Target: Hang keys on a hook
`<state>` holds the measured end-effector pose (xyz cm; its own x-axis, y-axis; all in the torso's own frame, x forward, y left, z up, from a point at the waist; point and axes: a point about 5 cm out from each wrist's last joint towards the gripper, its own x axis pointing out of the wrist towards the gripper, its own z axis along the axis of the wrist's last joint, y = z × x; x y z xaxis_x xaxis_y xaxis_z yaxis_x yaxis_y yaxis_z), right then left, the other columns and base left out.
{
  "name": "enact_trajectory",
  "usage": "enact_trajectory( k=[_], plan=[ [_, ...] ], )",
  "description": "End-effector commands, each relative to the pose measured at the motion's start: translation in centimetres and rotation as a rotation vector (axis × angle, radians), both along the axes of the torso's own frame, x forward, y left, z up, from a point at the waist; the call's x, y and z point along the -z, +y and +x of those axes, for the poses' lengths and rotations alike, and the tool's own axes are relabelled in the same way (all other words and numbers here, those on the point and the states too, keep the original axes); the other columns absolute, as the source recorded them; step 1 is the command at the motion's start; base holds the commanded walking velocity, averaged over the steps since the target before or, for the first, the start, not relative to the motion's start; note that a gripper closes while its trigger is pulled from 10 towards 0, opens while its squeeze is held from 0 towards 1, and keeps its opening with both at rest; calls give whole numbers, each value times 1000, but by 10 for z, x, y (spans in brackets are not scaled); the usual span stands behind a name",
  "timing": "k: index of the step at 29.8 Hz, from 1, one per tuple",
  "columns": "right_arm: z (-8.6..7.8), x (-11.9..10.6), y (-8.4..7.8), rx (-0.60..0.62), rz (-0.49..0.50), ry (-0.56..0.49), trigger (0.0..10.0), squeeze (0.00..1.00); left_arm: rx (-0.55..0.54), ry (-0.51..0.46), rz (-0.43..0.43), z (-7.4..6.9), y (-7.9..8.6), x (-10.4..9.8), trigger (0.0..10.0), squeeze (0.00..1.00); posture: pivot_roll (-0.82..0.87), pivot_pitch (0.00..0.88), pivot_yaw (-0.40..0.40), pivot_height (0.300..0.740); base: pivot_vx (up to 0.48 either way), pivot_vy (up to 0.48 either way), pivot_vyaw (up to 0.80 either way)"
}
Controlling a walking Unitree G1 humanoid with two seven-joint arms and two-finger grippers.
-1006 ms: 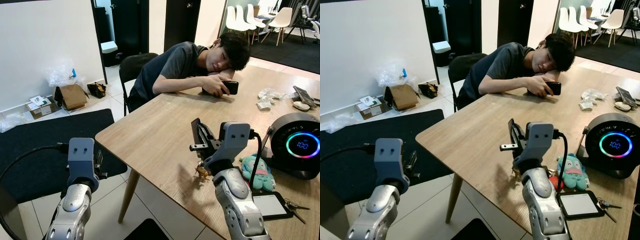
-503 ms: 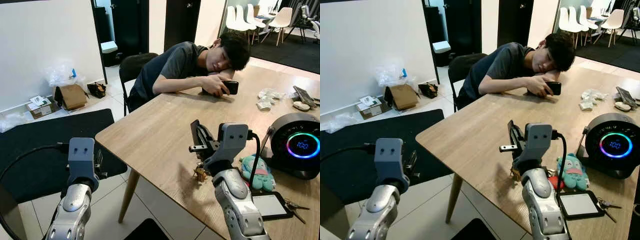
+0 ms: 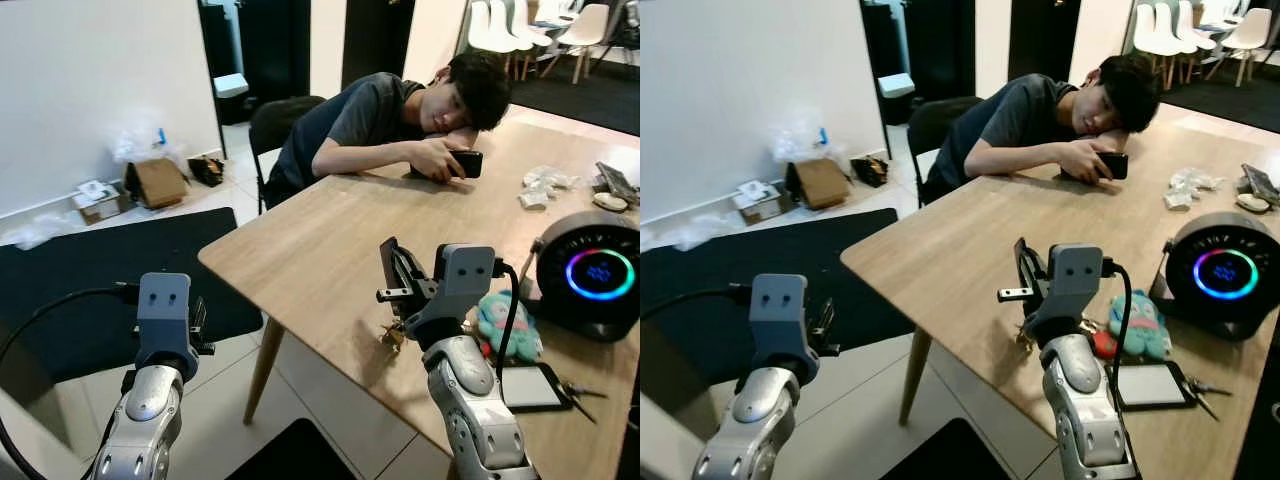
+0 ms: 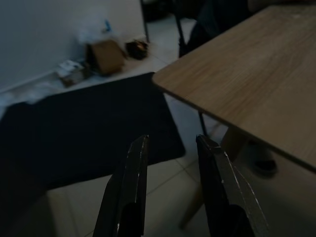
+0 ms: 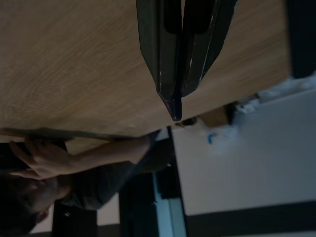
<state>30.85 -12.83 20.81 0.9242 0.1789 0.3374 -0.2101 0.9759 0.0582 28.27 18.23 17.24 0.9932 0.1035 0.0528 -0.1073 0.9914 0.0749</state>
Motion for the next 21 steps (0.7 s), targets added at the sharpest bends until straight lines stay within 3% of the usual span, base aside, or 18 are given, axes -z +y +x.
enact_trajectory(
  k=[1,10,21],
  plan=[
    [0,3,0,-1,-3,6,10000,0,-3,22,15,-1,2,6,10000,0,66,112,29,740,-465,0,0],
    [0,3,0,1,-1,6,10000,0,-3,23,15,-2,1,6,10000,0,67,114,30,740,-431,0,0],
    [1,3,0,0,1,6,10000,0,3,15,13,-1,0,6,10000,0,67,113,31,740,0,0,0]
  ],
)
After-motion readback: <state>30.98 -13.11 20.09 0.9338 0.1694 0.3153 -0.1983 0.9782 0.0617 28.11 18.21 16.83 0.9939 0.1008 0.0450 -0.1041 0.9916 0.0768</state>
